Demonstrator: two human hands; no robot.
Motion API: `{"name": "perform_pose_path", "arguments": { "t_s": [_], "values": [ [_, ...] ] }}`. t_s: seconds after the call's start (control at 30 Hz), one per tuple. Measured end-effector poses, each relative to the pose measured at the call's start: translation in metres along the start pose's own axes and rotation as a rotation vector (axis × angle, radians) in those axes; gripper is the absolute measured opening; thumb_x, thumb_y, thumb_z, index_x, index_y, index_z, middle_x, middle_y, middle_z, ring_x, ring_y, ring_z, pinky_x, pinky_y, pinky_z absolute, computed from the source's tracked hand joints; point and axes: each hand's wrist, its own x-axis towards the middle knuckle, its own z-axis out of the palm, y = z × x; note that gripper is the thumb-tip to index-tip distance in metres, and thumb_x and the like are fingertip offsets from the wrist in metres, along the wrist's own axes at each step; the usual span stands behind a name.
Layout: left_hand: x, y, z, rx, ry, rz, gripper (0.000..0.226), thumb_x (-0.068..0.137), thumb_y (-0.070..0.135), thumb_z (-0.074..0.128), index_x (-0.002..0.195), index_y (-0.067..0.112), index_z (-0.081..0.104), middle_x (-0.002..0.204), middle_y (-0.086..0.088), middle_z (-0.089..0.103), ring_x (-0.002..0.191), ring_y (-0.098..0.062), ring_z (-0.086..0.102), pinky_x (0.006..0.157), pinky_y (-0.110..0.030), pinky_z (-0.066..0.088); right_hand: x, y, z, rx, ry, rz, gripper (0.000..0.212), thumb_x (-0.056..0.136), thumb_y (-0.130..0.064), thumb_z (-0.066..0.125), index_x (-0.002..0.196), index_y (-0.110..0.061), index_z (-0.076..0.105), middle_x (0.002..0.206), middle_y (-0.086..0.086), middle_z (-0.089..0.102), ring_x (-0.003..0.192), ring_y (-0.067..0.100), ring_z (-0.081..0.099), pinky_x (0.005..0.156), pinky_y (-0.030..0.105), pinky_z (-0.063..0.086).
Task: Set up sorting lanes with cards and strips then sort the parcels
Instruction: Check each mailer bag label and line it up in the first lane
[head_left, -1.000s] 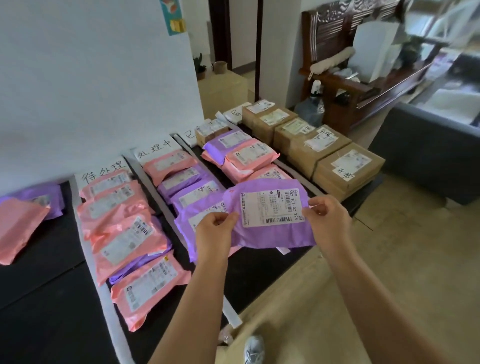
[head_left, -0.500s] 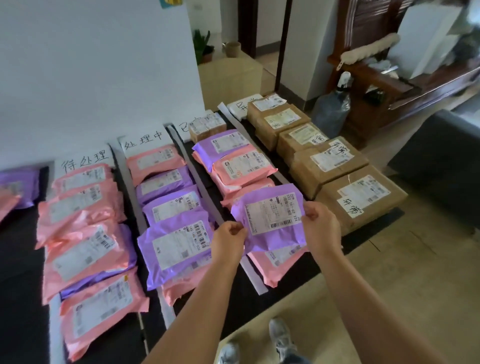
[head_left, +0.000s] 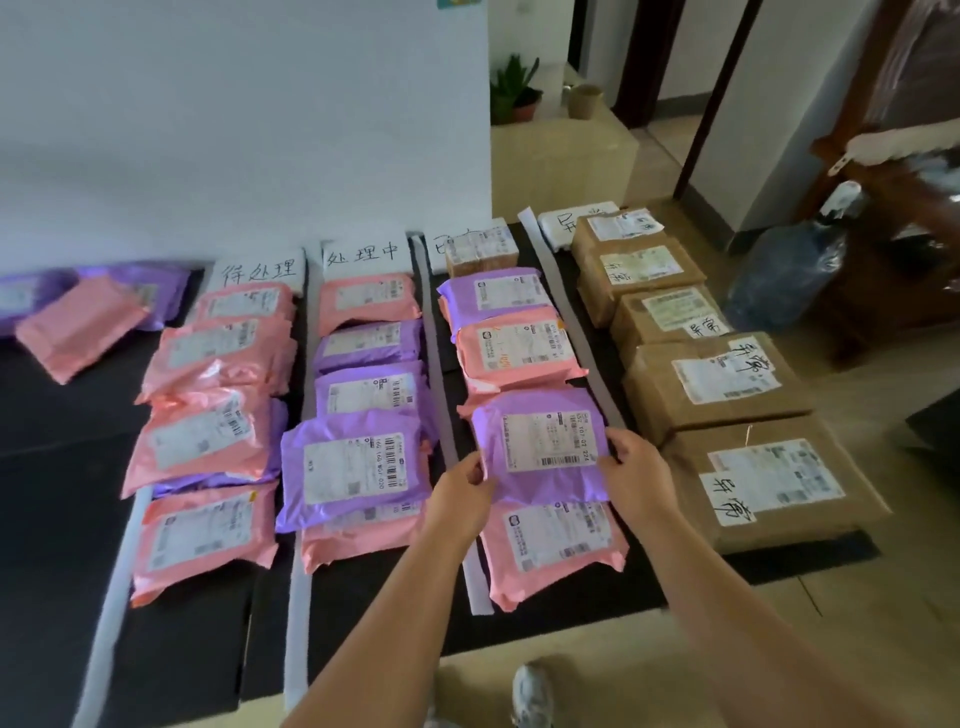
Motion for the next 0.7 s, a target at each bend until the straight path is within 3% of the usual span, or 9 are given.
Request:
{"name": "perform_pose_path", "arguments": {
  "t_s": [0.07, 0.13, 0.23, 0.33, 0.43, 0.5, 0.57, 0.67, 0.7],
  "values": [
    [-0.005, 0.001, -0.001, -0.041, 0.056, -0.011, 0.016, 0.090, 0.011, 0.059, 0.082, 0.024, 0.057, 0.077, 0.003, 0.062, 0.074, -0.015, 0.058, 0.059, -0.026, 0.038, -0.001, -0.004, -0.003, -0.009, 0.003, -0.039, 0.025, 0.099, -0.015, 0.054, 0.120, -0.024, 0.064, 0.113, -0.006, 0.069, 0.087, 0.007, 0.065, 0.061, 0.021, 0.050],
    [-0.013, 0.003, -0.005, -0.055, 0.100, 0.005, 0.014, 0.091, 0.008, 0.055, 0.102, 0.011, 0.062, 0.089, -0.010, 0.065, 0.074, -0.016, 0.058, 0.058, -0.028, 0.040, -0.003, -0.011, -0.005, -0.003, 0.001, -0.096, 0.026, 0.099, -0.012, 0.053, 0.119, -0.022, 0.065, 0.114, -0.006, 0.068, 0.094, 0.009, 0.064, 0.065, 0.021, 0.050],
    [-0.022, 0.005, -0.016, -0.058, 0.142, 0.027, 0.036, 0.098, 0.011, 0.049, 0.134, 0.013, 0.055, 0.124, -0.010, 0.064, 0.101, -0.024, 0.064, 0.080, -0.034, 0.053, -0.007, -0.031, -0.005, 0.037, 0.004, -0.152, 0.032, 0.100, -0.011, 0.052, 0.130, -0.016, 0.061, 0.122, 0.002, 0.065, 0.111, 0.020, 0.063, 0.084, 0.036, 0.056],
    [-0.036, 0.002, -0.036, -0.115, 0.241, 0.022, 0.034, 0.099, 0.014, 0.051, 0.132, 0.021, 0.057, 0.126, -0.001, 0.063, 0.086, -0.008, 0.059, 0.067, -0.021, 0.048, -0.013, -0.057, 0.006, 0.025, -0.026, -0.215, 0.033, 0.100, -0.011, 0.051, 0.132, -0.015, 0.060, 0.123, 0.006, 0.065, 0.105, 0.020, 0.062, 0.082, 0.038, 0.054],
    [-0.048, -0.013, -0.064, -0.244, 0.326, 0.004, 0.038, 0.098, 0.013, 0.055, 0.135, 0.017, 0.059, 0.131, -0.004, 0.062, 0.109, -0.016, 0.060, 0.084, -0.019, 0.044, -0.026, -0.084, 0.024, 0.023, -0.049, -0.289, 0.028, 0.098, -0.009, 0.051, 0.121, -0.015, 0.066, 0.115, 0.003, 0.066, 0.096, 0.017, 0.057, 0.077, 0.029, 0.042],
    [-0.058, -0.027, -0.087, -0.288, 0.364, -0.012, 0.038, 0.098, 0.014, 0.057, 0.135, 0.018, 0.059, 0.127, -0.002, 0.063, 0.101, -0.013, 0.060, 0.076, -0.014, 0.044, -0.039, -0.101, 0.037, 0.044, -0.069, -0.336, 0.023, 0.097, -0.009, 0.052, 0.111, -0.018, 0.068, 0.109, -0.001, 0.067, 0.095, 0.016, 0.058, 0.080, 0.028, 0.040],
    [-0.067, -0.043, -0.112, -0.302, 0.416, -0.026, 0.037, 0.097, 0.016, 0.057, 0.134, 0.018, 0.060, 0.129, -0.004, 0.063, 0.098, -0.015, 0.059, 0.074, -0.021, 0.043, -0.054, -0.119, 0.052, 0.075, -0.106, -0.386, 0.021, 0.097, -0.010, 0.054, 0.109, -0.019, 0.069, 0.109, -0.003, 0.067, 0.099, 0.014, 0.061, 0.081, 0.028, 0.042],
    [-0.079, -0.071, -0.153, -0.310, 0.498, -0.050, 0.033, 0.097, 0.015, 0.055, 0.129, 0.012, 0.063, 0.127, -0.011, 0.066, 0.110, -0.027, 0.063, 0.084, -0.031, 0.049, -0.075, -0.147, 0.079, 0.064, -0.150, -0.459, 0.022, 0.097, -0.012, 0.056, 0.114, -0.017, 0.070, 0.113, -0.002, 0.069, 0.101, 0.013, 0.062, 0.087, 0.030, 0.047],
    [-0.085, -0.081, -0.167, -0.332, 0.528, -0.059, 0.032, 0.097, 0.015, 0.056, 0.128, 0.014, 0.064, 0.123, -0.010, 0.067, 0.106, -0.026, 0.065, 0.081, -0.027, 0.052, -0.084, -0.157, 0.089, 0.061, -0.164, -0.478, 0.022, 0.098, -0.012, 0.056, 0.115, -0.016, 0.069, 0.115, -0.001, 0.069, 0.103, 0.013, 0.063, 0.089, 0.030, 0.048]
  ]
}}
